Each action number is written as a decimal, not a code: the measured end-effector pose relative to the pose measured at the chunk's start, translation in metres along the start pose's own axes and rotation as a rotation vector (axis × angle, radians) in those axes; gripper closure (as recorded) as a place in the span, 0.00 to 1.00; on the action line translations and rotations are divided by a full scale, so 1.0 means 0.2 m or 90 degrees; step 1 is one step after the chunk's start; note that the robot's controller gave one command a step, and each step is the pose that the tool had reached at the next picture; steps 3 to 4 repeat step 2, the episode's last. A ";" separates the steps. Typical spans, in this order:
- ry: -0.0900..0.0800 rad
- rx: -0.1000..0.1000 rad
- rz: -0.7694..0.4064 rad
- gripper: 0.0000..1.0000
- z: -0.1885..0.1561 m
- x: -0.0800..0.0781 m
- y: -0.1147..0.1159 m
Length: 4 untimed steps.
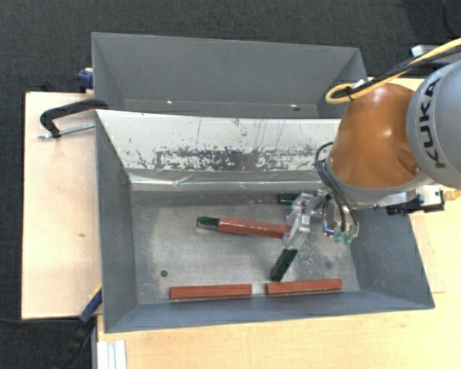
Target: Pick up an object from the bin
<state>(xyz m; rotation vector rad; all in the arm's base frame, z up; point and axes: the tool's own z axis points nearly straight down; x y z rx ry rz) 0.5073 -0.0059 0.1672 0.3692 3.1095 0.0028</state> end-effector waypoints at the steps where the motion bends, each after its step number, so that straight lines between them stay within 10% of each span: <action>1: 0.005 0.001 0.007 1.00 -0.34 0.01 0.03; 2: 0.002 0.000 -0.169 1.00 -0.53 0.02 0.00; 4: 0.002 0.000 -0.169 1.00 -0.53 0.02 0.00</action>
Offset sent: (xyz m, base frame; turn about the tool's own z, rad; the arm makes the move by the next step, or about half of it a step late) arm -0.0099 -0.0067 0.1256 -0.3839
